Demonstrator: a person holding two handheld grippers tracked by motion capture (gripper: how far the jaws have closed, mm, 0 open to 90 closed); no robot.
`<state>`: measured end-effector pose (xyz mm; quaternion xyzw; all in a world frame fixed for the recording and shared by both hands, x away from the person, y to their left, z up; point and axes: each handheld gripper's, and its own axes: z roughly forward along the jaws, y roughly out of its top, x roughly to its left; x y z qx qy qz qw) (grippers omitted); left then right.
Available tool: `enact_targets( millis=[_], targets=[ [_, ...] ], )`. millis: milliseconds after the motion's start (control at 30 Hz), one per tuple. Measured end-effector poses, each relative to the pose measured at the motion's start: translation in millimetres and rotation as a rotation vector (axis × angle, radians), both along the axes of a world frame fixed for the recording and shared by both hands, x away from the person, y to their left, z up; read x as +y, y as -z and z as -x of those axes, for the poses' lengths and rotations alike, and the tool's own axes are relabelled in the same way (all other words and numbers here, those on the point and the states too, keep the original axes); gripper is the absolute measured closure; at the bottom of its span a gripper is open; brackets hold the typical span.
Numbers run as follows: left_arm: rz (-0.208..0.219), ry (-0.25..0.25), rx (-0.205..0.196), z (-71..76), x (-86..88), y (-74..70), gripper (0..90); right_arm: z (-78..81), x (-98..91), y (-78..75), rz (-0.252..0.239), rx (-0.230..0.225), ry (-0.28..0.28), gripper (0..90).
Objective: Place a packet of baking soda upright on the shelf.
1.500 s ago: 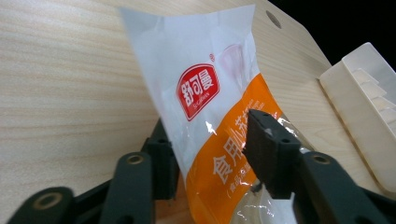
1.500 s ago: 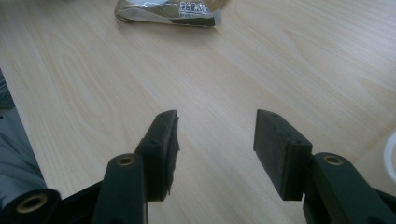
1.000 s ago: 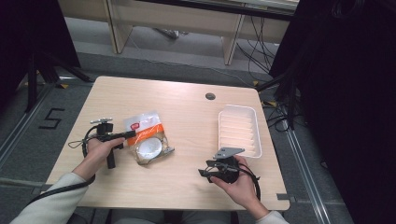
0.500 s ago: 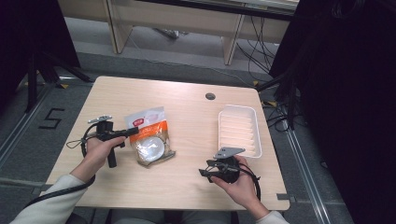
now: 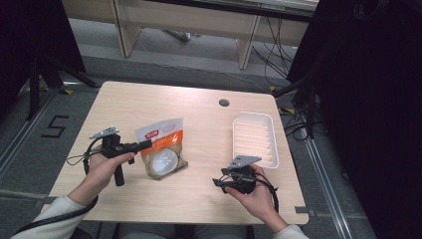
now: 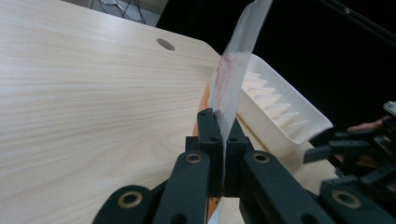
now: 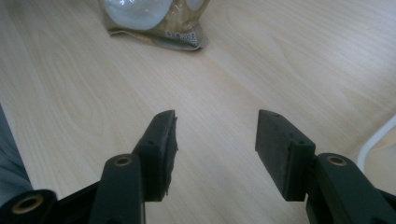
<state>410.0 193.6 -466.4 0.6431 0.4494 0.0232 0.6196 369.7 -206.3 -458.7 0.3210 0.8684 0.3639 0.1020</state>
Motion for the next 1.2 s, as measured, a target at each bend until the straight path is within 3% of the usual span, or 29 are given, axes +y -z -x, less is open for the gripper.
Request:
enact_targets(
  millis=[33, 100, 200, 233, 400, 600, 667, 733, 800, 833, 900, 1000, 1033, 1200],
  targets=[
    [0.002, 0.009, -0.007, 2.6, -1.4, -1.0, 89.3, -1.6, 2.4, 0.8, -0.022, -0.048, 0.010, 49.1],
    [-0.002, 0.027, -0.021, 7.3, -4.0, -3.0, 89.3, -1.8, 1.5, -3.4, 0.004, -0.023, 0.000, 49.2],
    [-0.014, 0.050, -0.043, 13.5, -7.9, -5.9, 89.2, -4.3, 2.7, -8.5, 0.025, -0.049, 0.000, 48.0],
    [-0.018, 0.059, -0.051, 15.1, -9.2, -6.6, 89.3, -6.5, 4.2, -8.8, 0.013, -0.082, -0.003, 47.7],
    [-0.028, 0.079, -0.069, 23.6, -15.3, -9.3, 89.3, -19.4, 8.3, -29.4, 0.056, -0.105, -0.013, 44.6],
    [-0.051, 0.120, -0.104, 31.5, -21.6, -12.0, 89.3, -38.0, 18.9, -54.1, 0.110, -0.134, -0.073, 41.4],
    [-0.052, 0.131, -0.111, 33.4, -23.7, -12.5, 89.2, -45.7, 22.5, -63.0, 0.136, -0.162, -0.099, 40.3],
    [-0.061, 0.130, -0.114, 34.9, -25.0, -13.3, 89.2, -51.4, 27.2, -72.5, 0.144, -0.154, -0.119, 39.0],
    [-0.075, 0.136, -0.128, 35.1, -25.3, -13.8, 89.2, -57.9, 32.7, -80.2, 0.152, -0.176, -0.132, 38.5],
    [-0.077, 0.137, -0.130, 35.3, -25.7, -13.9, 89.2, -64.2, 39.9, -87.0, 0.160, -0.192, -0.177, 37.2],
    [-0.075, 0.146, -0.133, 35.8, -26.9, -14.1, 89.2, -68.6, 48.9, -93.4, 0.168, -0.192, -0.199, 36.2],
    [-0.088, 0.154, -0.142, 36.9, -28.2, -15.0, 89.2, -73.8, 58.2, -97.8, 0.178, -0.202, -0.234, 35.7],
    [-0.086, 0.157, -0.145, 37.0, -28.6, -14.9, 89.2, -78.6, 67.9, -100.3, 0.183, -0.196, -0.273, 35.5],
    [-0.091, 0.152, -0.136, 38.1, -29.0, -15.2, 89.2, -85.8, 86.6, -100.5, 0.210, -0.188, -0.326, 35.5]
  ],
)
